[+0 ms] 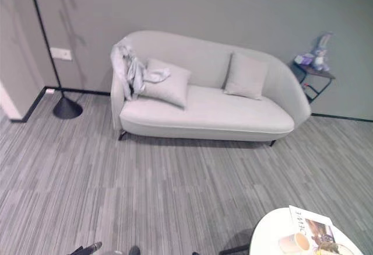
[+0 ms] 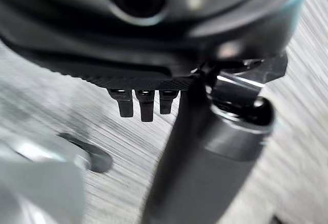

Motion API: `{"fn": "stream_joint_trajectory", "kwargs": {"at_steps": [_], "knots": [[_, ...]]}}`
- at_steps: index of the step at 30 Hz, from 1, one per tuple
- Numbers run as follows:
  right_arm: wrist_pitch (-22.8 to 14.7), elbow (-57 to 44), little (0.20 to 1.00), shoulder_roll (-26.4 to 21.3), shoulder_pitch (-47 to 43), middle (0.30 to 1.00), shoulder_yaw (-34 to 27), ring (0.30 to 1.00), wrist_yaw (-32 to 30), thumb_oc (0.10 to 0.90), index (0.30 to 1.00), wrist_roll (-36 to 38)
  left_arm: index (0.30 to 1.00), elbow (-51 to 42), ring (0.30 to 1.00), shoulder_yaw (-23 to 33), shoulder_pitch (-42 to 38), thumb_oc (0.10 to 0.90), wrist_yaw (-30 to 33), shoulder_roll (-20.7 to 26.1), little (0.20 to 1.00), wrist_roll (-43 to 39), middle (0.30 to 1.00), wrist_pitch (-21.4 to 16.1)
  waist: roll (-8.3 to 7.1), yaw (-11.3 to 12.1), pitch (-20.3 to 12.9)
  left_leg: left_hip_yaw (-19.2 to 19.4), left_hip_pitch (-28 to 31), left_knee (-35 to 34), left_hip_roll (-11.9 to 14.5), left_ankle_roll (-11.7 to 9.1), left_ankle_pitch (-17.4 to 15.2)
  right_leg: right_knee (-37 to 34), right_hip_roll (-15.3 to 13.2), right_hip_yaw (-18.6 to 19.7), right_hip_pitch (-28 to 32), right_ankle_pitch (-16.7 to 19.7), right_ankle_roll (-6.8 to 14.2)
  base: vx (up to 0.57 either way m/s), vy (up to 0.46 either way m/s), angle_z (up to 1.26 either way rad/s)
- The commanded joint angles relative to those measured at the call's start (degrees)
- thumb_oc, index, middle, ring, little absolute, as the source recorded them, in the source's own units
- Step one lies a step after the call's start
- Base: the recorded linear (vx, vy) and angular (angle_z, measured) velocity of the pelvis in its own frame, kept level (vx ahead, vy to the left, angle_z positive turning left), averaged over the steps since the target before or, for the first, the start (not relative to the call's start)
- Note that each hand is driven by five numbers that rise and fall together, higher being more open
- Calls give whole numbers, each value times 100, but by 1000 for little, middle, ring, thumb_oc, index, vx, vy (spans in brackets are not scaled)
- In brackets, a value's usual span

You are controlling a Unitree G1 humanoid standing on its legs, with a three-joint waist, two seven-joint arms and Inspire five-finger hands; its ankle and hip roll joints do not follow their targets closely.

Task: Hang the clothes on the sofa on the clothes rack.

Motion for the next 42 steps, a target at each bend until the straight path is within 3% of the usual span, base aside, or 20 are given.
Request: {"fn": "stream_joint_trajectory", "kwargs": {"at_steps": [1, 2, 4, 5, 7, 8, 9, 16, 19, 22, 24, 27, 31, 33, 35, 37, 38, 39, 41, 42], "knots": [[-37, -256, 900, -135, -292, 900, -170, 900, 53, 800, 900, 13, 900, 257, 900, -288, -66, 800, 45, -121, 900, 535, 900, -38, 208, 63, 172, -141, 385, -529, 491, -259, 32, -179, -1042, -1242, -77, 1757, 358, 756, 391, 48], [-43, -375, 900, -89, -285, 900, -158, 900, 47, 800, 900, 98, 900, 220, 900, -386, -109, 800, 40, -64, 900, 632, 900, -30, 386, -90, 284, -181, 632, -534, 634, -243, -81, 419, -1192, -1546, -625, 1255, 69, 895, 324, 62], [-97, -541, 900, -59, -266, 900, -118, 900, 28, 800, 900, 412, 900, 75, 900, -586, -189, 800, 26, -92, 900, 733, 900, -123, 510, -326, 425, -562, 898, -534, 718, -441, -180, -1039, -892, -1336, -1176, 613, -240, 472, -204, 42], [-84, -531, 900, -94, -305, 900, -126, 900, 15, 800, 900, 541, 900, 99, 900, -601, -182, 800, 42, -120, 900, 776, 900, -144, 453, -430, 463, -828, 1047, -534, 653, -542, -324, -2426, -621, -693, -1341, 675, -209, 340, -239, 87], [-84, -530, 900, -94, -307, 900, -127, 900, 16, 800, 900, 542, 900, 99, 900, -600, -184, 800, 42, -120, 900, 776, 900, -144, 458, -428, 457, -825, 1036, -534, 661, -544, -316, -2472, -608, -696, -1332, 709, -213, 242, -131, 96], [-50, -492, 900, -119, -376, 900, -160, 900, -2, 800, 900, 567, 900, 205, 900, -518, -180, 800, 85, -125, 900, 869, 900, -188, 384, -507, 478, -1063, 1270, -534, 581, -585, -566, -3593, -570, -173, -1707, 1278, 18, 416, -176, 51], [-32, -488, 900, -114, -383, 900, -192, 900, 11, 800, 900, 560, 900, 276, 900, -451, -147, 800, 100, -120, 900, 900, 900, -192, 386, -528, 477, -1123, 1394, -534, 595, -619, -646, -3796, -593, -169, -1858, 1454, 83, 425, -176, 54], [11, -425, 900, -100, -216, 900, -385, 900, 91, 800, 900, 605, 900, 547, 900, -225, 120, 800, 23, -174, 900, 1044, 900, -154, 432, -664, 377, -1542, 2079, -534, 786, -738, -1101, -3860, -738, -179, -1794, 1801, 134, 385, -161, 44], [16, -425, 900, -119, -231, 900, -363, 900, 85, 800, 900, 560, 900, 571, 900, -188, 164, 800, 48, -164, 900, 982, 900, -130, 500, -680, 314, -1580, 2193, -534, 1003, -832, -1145, -3515, -665, -259, -1906, 1677, 61, 273, -166, 62], [-51, -496, 900, -172, -293, 900, -309, 900, -11, 800, 900, 627, 900, 471, 900, -335, 68, 800, 119, -194, 900, 964, 900, -163, 644, -714, 298, -1661, 2210, -474, 1399, -1010, -838, -3083, -481, -405, -1882, 1352, -93, 279, -232, 17], [-148, -602, 900, -234, -360, 900, -161, 900, -122, 800, 900, 524, 900, 299, 900, -512, -47, 800, 181, -244, 900, 858, 900, -238, 712, -714, 276, -1785, 2020, -26, 1658, -1185, -336, -3050, -292, -526, -1758, 1135, -260, 288, -282, 8], [-250, -820, 900, -290, -429, 900, -4, 900, -278, 800, 900, 248, 900, 145, 900, -555, -97, 800, 233, -277, 900, 725, 900, -255, 716, -702, 260, -1826, 1805, 453, 1766, -1286, 5, -3127, -174, -584, -1584, 1003, -369, 223, -214, -7], [-407, -2212, 900, -532, -556, 900, 488, 900, -734, 800, 900, -810, 900, -338, 900, -708, -160, 800, 390, -392, 900, 657, 900, -267, 505, -633, 455, -1660, 884, 2493, 1835, -1281, 821, -3364, -60, -585, -1062, 770, -677, 201, -258, 10], [-336, -3254, 900, -884, -540, 900, 714, 900, -999, 800, 900, -1648, 900, -598, 900, -819, -151, 800, 426, -443, 900, 728, 900, -254, 388, -603, 600, -1022, 659, 2927, 2213, -1092, 842, -3483, -48, -566, -830, 689, -774, 185, -211, -46], [-234, -4426, 900, -1402, -391, 900, 733, 900, -1229, 800, 900, -2630, 900, -778, 900, -727, -59, 800, 442, -514, 900, 655, 900, -249, 378, -509, 696, -528, 259, 2747, 2222, -1042, 385, -3804, -89, -516, -470, 662, -720, 224, -61, -33], [-208, -4689, 900, -1560, -364, 900, 621, 900, -1330, 800, 900, -2840, 900, -807, 900, -672, -24, 800, 474, -520, 900, 626, 900, -266, 361, -463, 698, -544, -17, 2482, 2022, -1030, 240, -3918, -142, -507, -423, 656, -674, 182, 67, 8], [-227, -5150, 900, -1689, -359, 900, 355, 900, -1507, 800, 900, -2923, 900, -736, 900, -552, 16, 800, 491, -554, 900, 496, 900, -262, 430, -388, 721, -560, -359, 1385, 1825, -1087, 162, -3983, -203, -504, -305, 594, -555, 194, 115, 14], [-222, -5158, 900, -1690, -354, 900, 350, 900, -1506, 800, 900, -2924, 900, -735, 900, -554, 15, 800, 491, -554, 900, 496, 900, -262, 414, -392, 706, -553, -350, 1321, 1801, -1080, 208, -3983, -221, -508, -323, 600, -551, 239, 154, 7], [-291, -5346, 900, -1798, -454, 900, 77, 900, -1929, 800, 900, -3136, 900, -622, 900, -335, 66, 800, 587, -604, 900, 270, 900, -286, 609, -192, 693, -819, -659, -193, 1558, -1209, 819, -3983, -91, -485, -121, 385, -503, 268, 135, 11], [-290, -5348, 900, -1798, -452, 900, 75, 900, -1933, 800, 900, -3140, 900, -620, 900, -337, 64, 800, 588, -607, 900, 268, 900, -288, 602, -202, 694, -823, -625, -258, 1541, -1211, 853, -3983, -101, -498, -112, 371, -500, 288, 119, -7]]}}
